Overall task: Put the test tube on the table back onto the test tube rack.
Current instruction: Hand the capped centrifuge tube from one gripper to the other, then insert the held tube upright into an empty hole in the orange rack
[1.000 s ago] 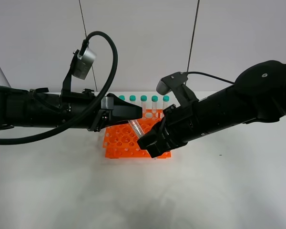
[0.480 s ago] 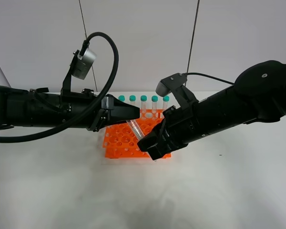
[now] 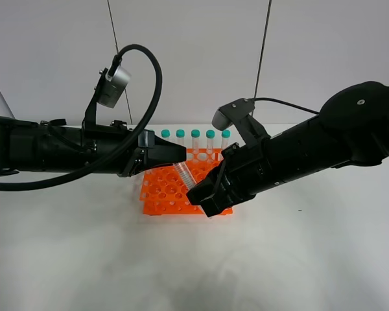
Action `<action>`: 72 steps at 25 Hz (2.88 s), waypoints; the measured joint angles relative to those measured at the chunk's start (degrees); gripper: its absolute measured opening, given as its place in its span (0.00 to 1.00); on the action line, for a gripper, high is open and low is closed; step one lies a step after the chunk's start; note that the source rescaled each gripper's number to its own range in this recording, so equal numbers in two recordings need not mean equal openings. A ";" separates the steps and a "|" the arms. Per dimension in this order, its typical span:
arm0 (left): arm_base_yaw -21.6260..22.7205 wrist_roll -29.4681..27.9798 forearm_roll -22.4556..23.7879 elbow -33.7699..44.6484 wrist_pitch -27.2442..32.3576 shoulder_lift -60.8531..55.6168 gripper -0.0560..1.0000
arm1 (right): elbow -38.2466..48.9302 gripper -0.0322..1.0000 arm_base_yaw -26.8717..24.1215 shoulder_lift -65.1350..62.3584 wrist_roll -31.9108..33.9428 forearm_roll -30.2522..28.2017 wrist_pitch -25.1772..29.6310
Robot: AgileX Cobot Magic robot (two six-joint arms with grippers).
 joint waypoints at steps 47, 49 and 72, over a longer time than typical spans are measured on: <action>0.00 0.00 -0.12 0.00 1.01 0.00 0.06 | -19.51 1.00 -31.16 -1.31 51.20 -56.52 25.91; 0.00 0.00 -0.12 0.00 1.01 0.00 0.06 | -19.51 1.00 -31.33 -1.31 50.61 -54.72 26.05; 0.00 0.00 -0.12 0.00 1.56 0.00 0.06 | -5.00 1.00 -29.78 -17.44 51.55 -52.88 35.40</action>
